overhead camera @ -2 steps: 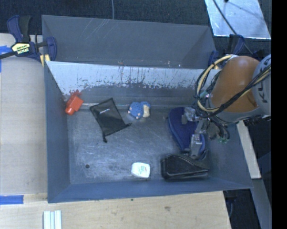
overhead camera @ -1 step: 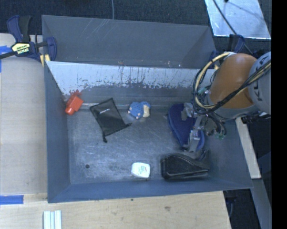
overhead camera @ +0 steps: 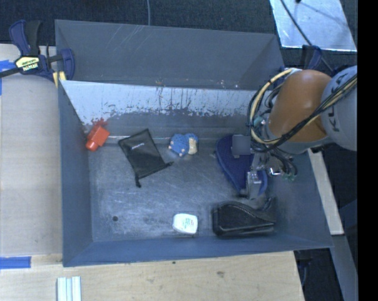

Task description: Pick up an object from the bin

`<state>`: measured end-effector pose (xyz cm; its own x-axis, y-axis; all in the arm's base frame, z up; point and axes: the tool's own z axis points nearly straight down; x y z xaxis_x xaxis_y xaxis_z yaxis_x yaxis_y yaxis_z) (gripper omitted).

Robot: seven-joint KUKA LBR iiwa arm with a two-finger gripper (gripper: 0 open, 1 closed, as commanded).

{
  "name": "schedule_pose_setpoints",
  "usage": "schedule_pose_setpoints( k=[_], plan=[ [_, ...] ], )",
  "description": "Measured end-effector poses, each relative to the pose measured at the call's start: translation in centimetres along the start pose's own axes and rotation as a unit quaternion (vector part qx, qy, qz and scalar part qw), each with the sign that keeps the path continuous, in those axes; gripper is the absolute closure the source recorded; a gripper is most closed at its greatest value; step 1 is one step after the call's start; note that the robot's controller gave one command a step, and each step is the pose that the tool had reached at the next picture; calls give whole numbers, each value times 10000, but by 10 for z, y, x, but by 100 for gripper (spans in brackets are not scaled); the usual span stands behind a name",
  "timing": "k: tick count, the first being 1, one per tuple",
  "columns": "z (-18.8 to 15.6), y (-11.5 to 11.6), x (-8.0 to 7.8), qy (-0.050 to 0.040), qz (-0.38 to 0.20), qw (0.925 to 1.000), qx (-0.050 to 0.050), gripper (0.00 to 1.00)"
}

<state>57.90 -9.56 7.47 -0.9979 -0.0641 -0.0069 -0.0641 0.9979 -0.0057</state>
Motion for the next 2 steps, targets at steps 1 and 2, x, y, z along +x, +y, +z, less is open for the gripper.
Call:
schedule_pose_setpoints(
  k=[1, 2],
  plan=[
    [-1, -12, 34, -89, -847, 9964, -8, 0],
    [-3, 0, 33, -87, -1079, 9941, 36, 0]
  ],
)
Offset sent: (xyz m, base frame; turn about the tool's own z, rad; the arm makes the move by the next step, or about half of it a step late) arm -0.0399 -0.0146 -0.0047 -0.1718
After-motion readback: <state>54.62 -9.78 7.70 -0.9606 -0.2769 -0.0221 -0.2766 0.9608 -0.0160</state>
